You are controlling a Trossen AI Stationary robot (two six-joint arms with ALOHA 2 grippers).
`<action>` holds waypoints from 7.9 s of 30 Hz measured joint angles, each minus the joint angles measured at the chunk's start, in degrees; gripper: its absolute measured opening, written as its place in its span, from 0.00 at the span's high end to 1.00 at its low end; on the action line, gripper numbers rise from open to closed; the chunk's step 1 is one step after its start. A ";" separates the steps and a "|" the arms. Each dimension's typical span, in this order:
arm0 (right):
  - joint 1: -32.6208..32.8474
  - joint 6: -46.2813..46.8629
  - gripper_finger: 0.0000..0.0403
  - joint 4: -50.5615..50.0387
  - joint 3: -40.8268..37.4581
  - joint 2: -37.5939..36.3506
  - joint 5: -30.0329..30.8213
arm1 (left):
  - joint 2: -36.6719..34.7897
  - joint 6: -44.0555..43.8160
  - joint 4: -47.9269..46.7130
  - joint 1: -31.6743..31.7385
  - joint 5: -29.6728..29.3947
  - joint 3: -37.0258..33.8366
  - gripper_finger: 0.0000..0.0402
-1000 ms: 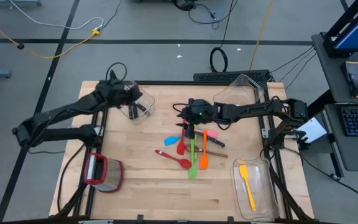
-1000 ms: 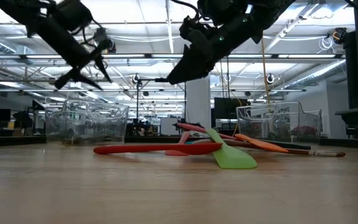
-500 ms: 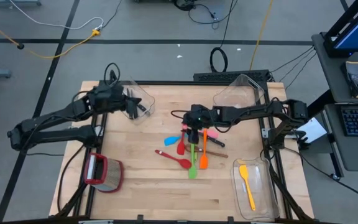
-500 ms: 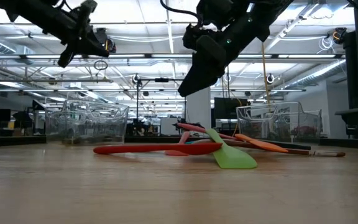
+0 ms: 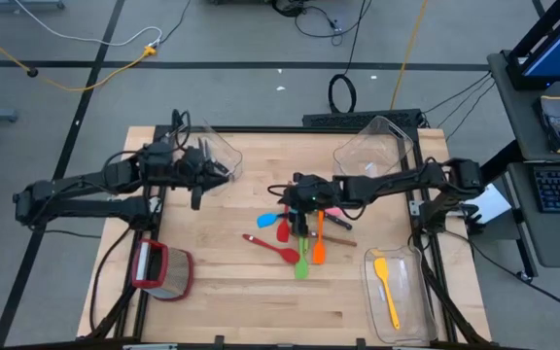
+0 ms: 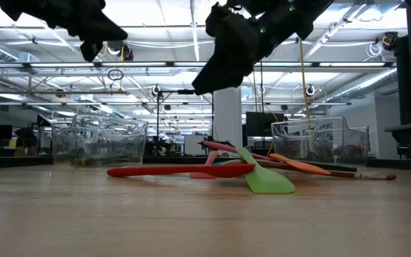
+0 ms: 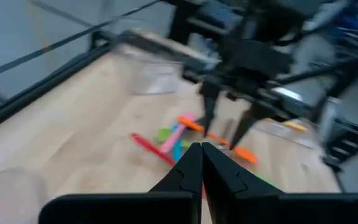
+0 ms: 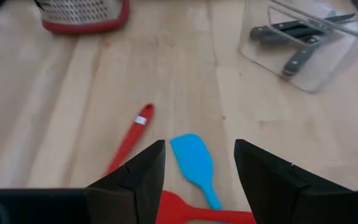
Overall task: Pick & Place Kitchen Items
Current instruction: Put the red serving spoon into the top right transparent bin
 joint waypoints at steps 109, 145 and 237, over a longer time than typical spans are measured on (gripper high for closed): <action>-0.16 19.95 0.54 2.14 -48.94 -66.02 6.32 | 64.36 23.01 1.01 -23.78 -7.53 22.18 0.58; -0.16 22.75 0.54 2.14 -48.94 -65.91 9.42 | 61.06 28.95 -2.34 -25.89 -9.79 21.76 0.96; -0.16 14.50 0.54 6.20 -48.89 -65.92 13.51 | 33.51 -41.77 35.98 -16.54 -26.60 22.16 0.96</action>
